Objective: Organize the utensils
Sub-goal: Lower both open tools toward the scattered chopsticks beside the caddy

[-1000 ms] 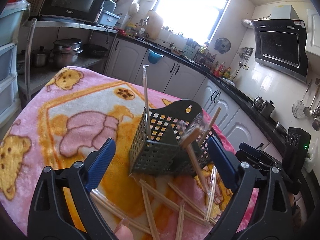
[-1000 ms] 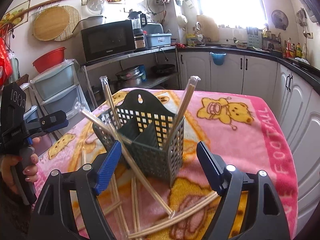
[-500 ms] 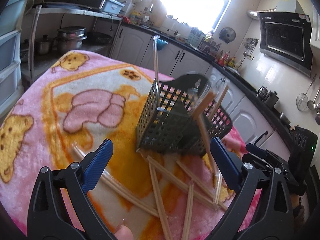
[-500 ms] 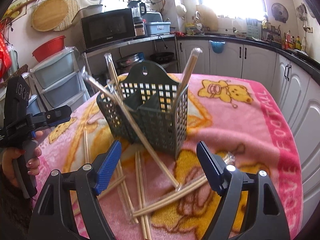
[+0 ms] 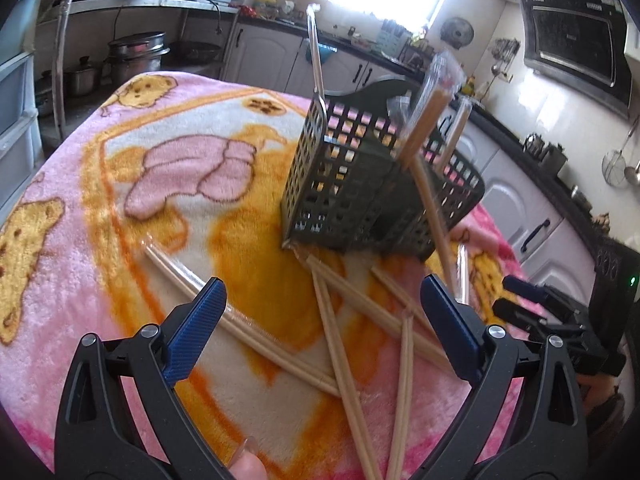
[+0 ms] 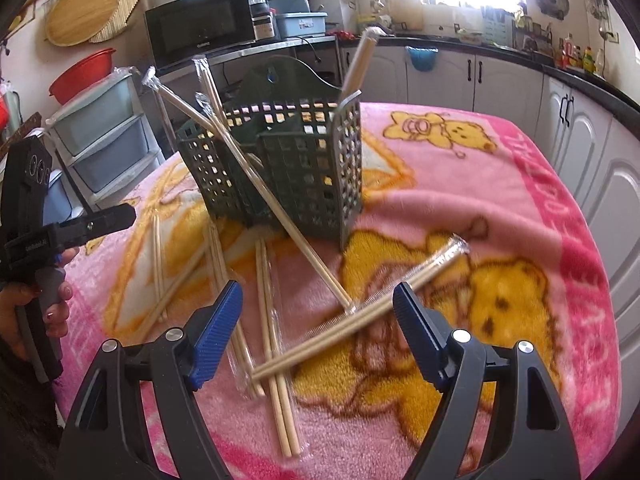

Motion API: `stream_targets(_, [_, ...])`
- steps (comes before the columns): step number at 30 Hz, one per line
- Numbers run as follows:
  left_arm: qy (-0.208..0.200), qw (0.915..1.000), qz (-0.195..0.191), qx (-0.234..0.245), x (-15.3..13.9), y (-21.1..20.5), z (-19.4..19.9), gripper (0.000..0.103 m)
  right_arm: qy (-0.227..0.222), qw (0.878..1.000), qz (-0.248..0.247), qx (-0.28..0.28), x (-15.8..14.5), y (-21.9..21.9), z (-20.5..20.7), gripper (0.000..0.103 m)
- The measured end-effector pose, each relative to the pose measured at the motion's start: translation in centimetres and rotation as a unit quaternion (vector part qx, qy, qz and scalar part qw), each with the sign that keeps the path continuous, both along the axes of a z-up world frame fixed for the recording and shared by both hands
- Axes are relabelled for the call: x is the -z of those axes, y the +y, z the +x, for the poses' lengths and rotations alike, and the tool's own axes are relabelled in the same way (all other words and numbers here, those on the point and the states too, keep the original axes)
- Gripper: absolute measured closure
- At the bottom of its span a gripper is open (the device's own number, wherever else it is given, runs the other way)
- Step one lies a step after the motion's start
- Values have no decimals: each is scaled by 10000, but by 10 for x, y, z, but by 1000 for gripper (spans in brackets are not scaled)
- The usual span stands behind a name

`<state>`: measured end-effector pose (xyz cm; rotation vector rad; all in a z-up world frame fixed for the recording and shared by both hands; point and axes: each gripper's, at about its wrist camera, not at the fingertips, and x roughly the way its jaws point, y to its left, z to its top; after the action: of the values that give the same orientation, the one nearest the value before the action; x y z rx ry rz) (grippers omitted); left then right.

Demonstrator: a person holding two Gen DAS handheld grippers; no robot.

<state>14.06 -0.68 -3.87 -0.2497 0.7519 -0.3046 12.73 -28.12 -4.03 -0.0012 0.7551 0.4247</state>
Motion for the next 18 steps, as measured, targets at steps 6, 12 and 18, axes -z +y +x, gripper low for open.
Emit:
stream_targets(6, [222, 9992, 298, 158, 15, -10, 3, 13, 101, 9997, -9, 226, 7, -10, 2, 28])
stream_targets(12, [418, 9971, 493, 393, 28, -23, 7, 34, 203, 9986, -53, 479, 12, -22, 8, 28])
stream_targets(18, [715, 9946, 474, 590, 41, -32, 19, 50, 382, 9963, -58, 764, 15, -36, 23, 28])
